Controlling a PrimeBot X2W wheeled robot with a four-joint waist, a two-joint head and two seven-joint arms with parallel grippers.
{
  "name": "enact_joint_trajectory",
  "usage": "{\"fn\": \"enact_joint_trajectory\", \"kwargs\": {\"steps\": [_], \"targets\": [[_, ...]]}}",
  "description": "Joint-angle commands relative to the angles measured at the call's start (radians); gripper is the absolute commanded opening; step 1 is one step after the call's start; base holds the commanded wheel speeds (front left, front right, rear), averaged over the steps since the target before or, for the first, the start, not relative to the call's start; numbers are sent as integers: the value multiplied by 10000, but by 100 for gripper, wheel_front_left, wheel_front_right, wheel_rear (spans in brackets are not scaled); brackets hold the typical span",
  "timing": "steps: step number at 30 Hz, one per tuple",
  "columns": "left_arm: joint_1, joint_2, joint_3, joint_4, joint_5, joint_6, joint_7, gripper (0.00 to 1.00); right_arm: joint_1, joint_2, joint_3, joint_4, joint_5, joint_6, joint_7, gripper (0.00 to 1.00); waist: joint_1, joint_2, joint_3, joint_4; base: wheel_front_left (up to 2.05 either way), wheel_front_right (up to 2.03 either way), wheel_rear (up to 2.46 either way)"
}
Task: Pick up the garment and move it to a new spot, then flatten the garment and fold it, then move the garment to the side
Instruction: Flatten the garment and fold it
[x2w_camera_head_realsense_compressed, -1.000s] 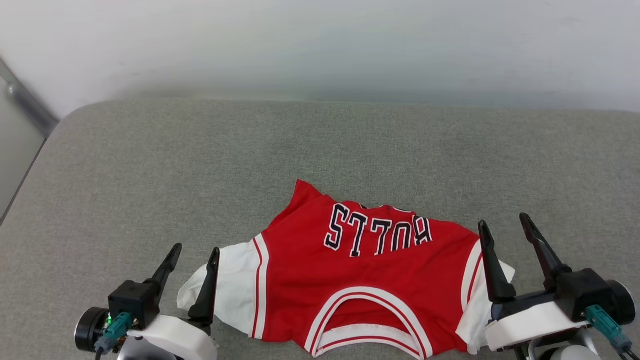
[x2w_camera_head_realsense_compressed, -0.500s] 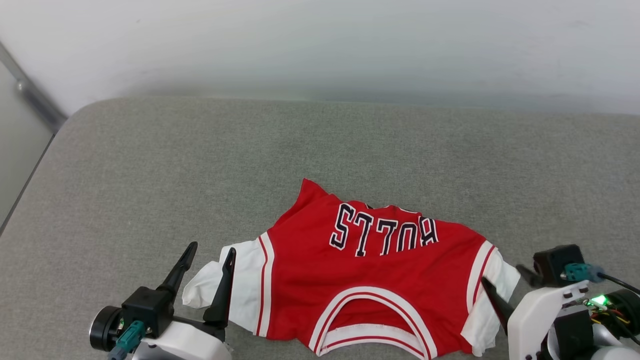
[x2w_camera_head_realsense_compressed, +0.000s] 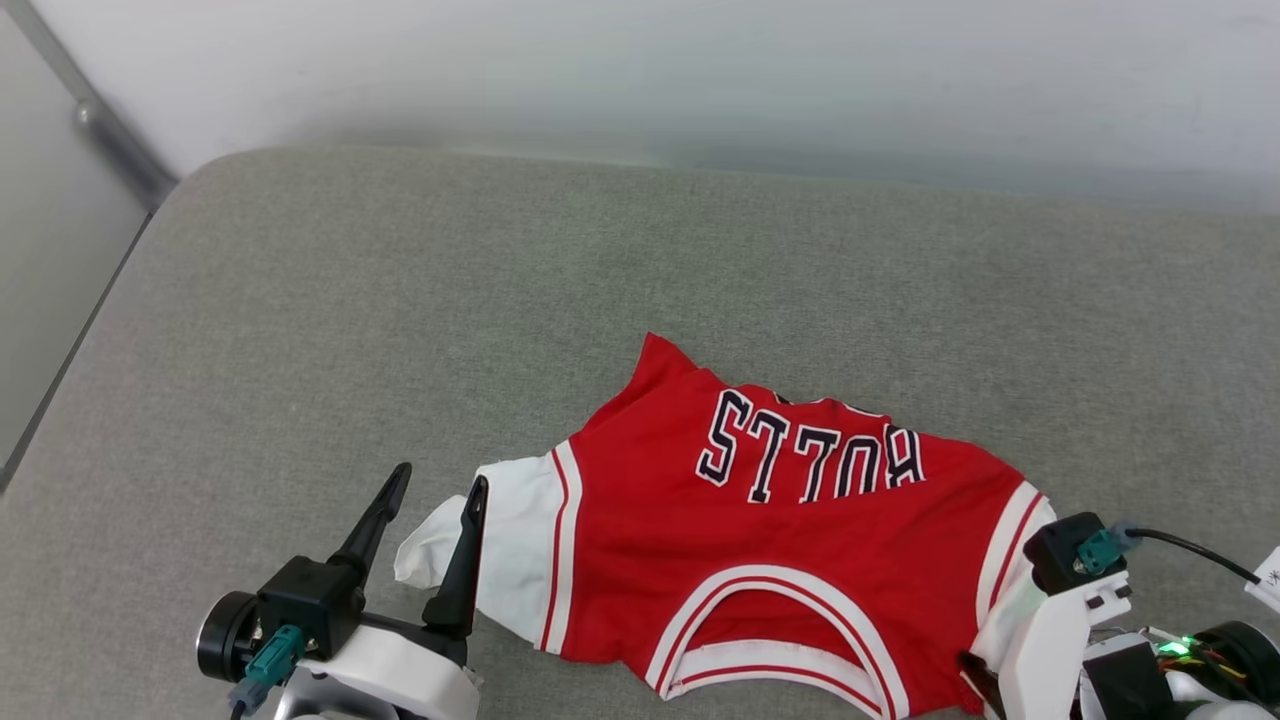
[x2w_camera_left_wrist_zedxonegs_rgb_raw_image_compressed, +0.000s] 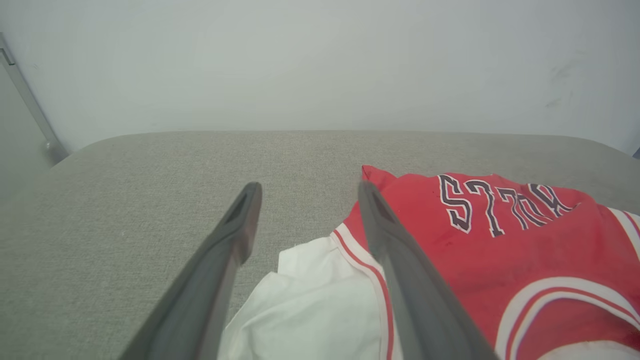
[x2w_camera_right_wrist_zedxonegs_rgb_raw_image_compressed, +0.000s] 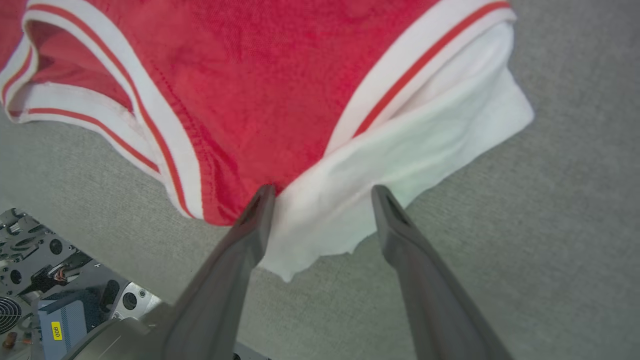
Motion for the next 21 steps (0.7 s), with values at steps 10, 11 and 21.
{"fn": "enact_joint_trajectory", "kwargs": {"steps": [10,11,21], "targets": [[-210,-64,100,81,54,-81,-72,100,-420,59,-18,1474,-635,-3,-578,100,0,-1,332,361,0,0,0],[-216,-66,104,91,61,-91,-73,100,-407,32,6,1636,-709,-3,-639,100,0,-1,355,387,0,0,0],[-38,2,190,290,-80,-157,-52,100,-300,108,-167,2709,-768,-5,-1286,0,0,-1,295,429,0,0,0]]}}
